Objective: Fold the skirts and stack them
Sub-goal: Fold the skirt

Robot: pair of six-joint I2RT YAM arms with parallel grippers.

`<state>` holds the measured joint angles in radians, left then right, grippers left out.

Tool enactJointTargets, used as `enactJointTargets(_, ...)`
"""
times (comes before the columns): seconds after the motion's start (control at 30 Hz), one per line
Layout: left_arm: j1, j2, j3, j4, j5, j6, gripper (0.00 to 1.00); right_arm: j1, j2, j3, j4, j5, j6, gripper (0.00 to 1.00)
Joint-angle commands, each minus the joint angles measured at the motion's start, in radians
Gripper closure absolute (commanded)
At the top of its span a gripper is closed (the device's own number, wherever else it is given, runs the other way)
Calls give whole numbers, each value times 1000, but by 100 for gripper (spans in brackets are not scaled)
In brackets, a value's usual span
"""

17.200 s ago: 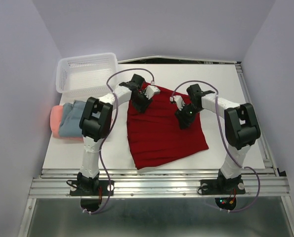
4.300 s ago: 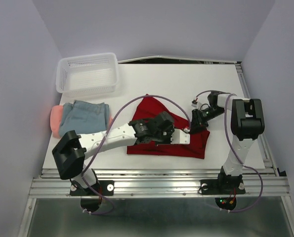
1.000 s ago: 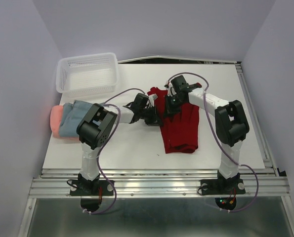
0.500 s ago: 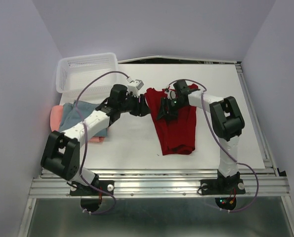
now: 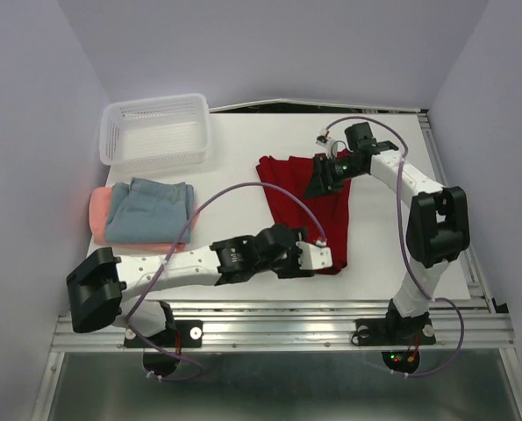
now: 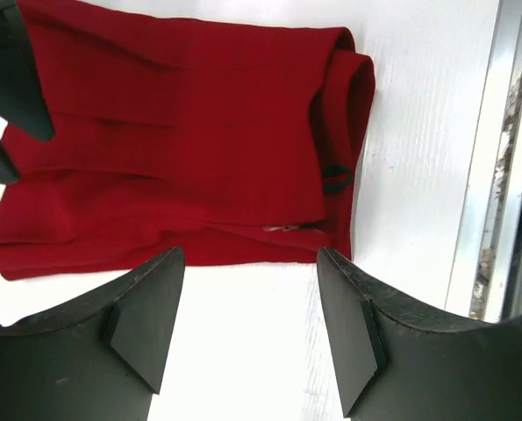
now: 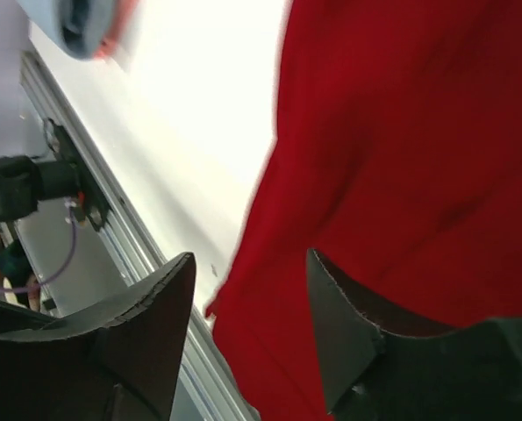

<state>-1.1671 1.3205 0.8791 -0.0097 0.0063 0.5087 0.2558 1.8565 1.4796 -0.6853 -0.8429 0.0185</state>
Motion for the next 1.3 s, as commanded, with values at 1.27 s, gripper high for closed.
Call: enactJointTargets(1.27, -169, 510, 160, -92, -302, 14, 35, -36, 371, -199, -114, 91, -285, 52)
